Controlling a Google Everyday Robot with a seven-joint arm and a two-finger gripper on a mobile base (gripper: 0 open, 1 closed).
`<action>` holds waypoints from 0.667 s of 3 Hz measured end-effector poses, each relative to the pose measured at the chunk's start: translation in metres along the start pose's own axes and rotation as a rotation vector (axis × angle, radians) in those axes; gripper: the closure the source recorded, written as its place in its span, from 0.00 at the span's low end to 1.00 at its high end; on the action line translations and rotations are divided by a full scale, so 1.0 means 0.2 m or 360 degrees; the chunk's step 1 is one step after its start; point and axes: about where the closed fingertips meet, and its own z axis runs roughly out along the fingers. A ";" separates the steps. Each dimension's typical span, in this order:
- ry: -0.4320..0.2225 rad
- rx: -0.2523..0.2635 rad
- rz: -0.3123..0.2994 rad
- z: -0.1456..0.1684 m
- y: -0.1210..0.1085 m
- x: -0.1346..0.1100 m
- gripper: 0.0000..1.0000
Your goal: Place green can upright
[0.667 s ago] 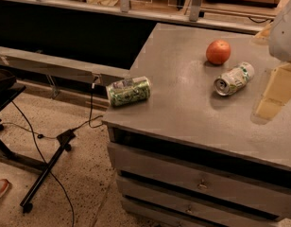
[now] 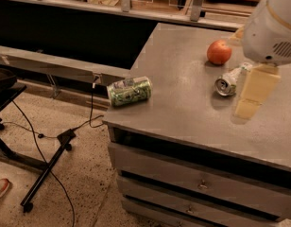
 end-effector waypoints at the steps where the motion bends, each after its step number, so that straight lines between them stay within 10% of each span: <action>1: 0.0041 -0.0048 -0.0283 0.14 0.02 -0.34 0.00; 2: 0.0138 -0.0113 -0.0551 0.33 0.05 -0.72 0.00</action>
Offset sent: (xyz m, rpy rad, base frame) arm 0.0549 0.2621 -0.0727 -0.3155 0.0919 0.5154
